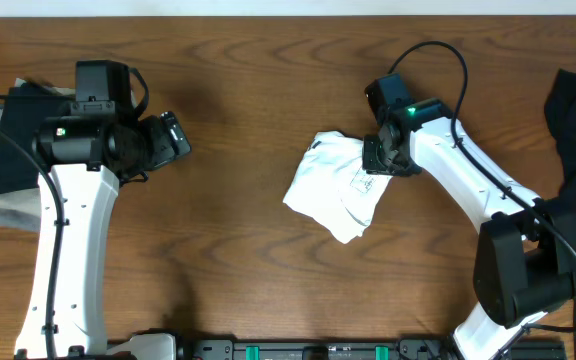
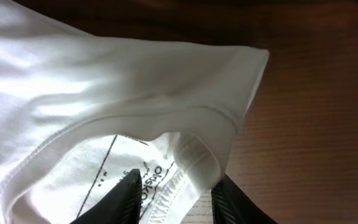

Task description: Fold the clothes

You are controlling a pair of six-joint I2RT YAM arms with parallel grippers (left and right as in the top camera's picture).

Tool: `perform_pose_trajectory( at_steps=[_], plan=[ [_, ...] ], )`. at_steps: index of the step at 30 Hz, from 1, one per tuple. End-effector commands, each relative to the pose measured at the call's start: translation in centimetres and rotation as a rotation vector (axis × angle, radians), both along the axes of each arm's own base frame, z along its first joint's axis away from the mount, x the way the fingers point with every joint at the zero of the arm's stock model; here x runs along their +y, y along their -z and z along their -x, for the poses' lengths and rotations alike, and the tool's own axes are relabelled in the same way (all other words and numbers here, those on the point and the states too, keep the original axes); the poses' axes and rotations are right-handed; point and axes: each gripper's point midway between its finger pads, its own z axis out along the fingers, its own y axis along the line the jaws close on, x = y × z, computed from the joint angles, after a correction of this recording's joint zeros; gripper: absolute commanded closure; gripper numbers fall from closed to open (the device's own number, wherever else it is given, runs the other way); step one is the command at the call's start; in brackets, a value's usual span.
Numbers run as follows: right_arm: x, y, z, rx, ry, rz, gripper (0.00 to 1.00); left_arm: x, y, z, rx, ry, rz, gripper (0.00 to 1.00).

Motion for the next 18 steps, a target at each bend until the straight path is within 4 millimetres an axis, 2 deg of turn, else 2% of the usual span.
perform_pose_trajectory(
  at_steps=[1, 9, 15, 18],
  plan=[
    [-0.5, -0.2, -0.8, -0.021, 0.005, -0.002, 0.65, 0.3, 0.7, 0.3, 0.026, -0.009, -0.01, 0.02],
    [-2.4, 0.4, -1.2, -0.013, 0.05, 0.02, 0.7, 0.3, 0.7, 0.4, 0.033, -0.009, -0.01, 0.02],
    [-2.6, 1.0, -1.3, -0.016, 0.062, 0.017, 0.76, 0.3, 0.7, 0.4, 0.033, -0.009, -0.01, 0.02],
    [-2.7, 1.3, -1.3, -0.018, 0.083, 0.016, 0.9, 0.3, 0.7, 0.4, 0.033, -0.009, -0.01, 0.02]
  ],
)
